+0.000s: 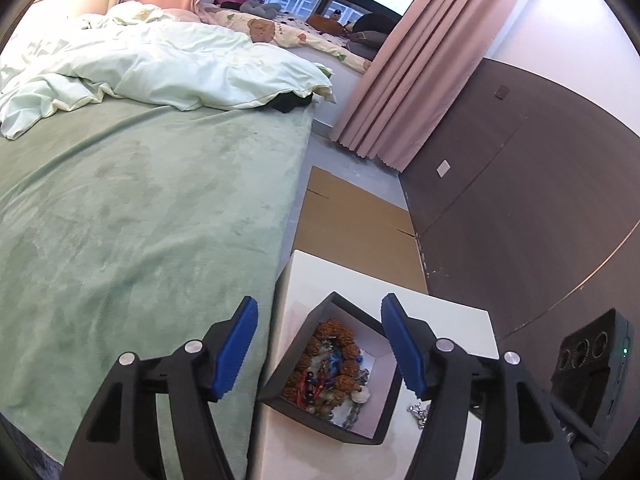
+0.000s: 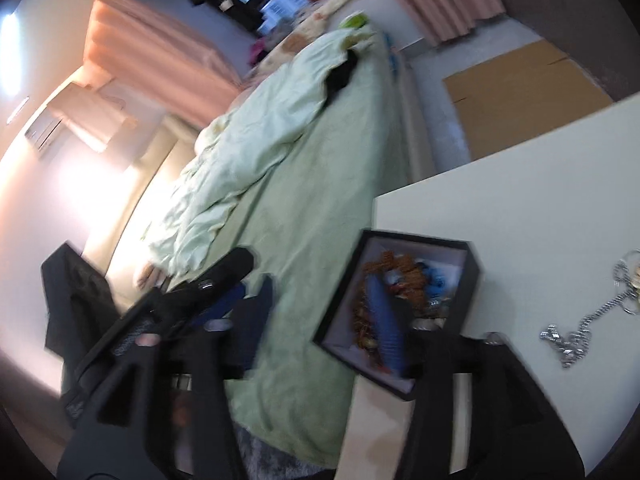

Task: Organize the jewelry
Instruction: 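Carry both bracelets over the black box and release them inside, then grasp the silver chain end with the left tool while the right grasps the gold charm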

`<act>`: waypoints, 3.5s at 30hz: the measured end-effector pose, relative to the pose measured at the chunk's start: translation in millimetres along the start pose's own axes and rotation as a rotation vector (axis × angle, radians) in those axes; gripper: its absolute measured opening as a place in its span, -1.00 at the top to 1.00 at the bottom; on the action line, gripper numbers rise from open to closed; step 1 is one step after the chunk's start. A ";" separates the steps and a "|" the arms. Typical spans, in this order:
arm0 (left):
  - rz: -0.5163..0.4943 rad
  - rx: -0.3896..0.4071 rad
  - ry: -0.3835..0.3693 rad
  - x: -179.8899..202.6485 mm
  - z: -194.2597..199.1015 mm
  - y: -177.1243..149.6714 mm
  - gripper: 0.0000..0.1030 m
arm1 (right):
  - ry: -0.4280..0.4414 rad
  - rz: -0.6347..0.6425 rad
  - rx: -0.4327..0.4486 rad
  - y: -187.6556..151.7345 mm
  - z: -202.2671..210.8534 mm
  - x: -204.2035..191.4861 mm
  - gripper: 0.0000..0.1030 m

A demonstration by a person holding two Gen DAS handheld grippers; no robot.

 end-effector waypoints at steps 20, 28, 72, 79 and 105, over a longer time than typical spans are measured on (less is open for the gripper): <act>-0.123 -0.045 -0.034 41.8 -10.2 -39.0 -0.34 | -0.234 0.003 -0.048 -2.8 84.5 77.6 -0.20; -0.242 -0.115 -0.059 77.1 -26.5 -77.9 -0.32 | -0.321 -0.064 -0.125 -20.0 98.8 113.3 -0.20; -0.310 -0.384 -0.013 112.5 -121.1 -172.7 0.28 | -0.499 -0.010 -0.162 -11.6 113.4 170.4 0.92; -0.378 -0.347 0.068 110.6 -140.5 -185.7 0.17 | -0.483 -0.035 -0.138 -5.9 124.6 173.3 0.92; -0.296 -0.297 -0.152 140.9 -83.5 -141.2 0.90 | -0.438 -0.061 -0.113 -3.8 134.7 177.2 0.92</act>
Point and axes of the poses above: each gripper's, at about its wrist camera, not at the fingertips, and z roughly against the way its jaws point, x to its right, y to its top, the point moved 5 cm from there along -z, roughly the way its jaws point, and after that the axes turned 12 degrees about z, right-handed, at the moved point
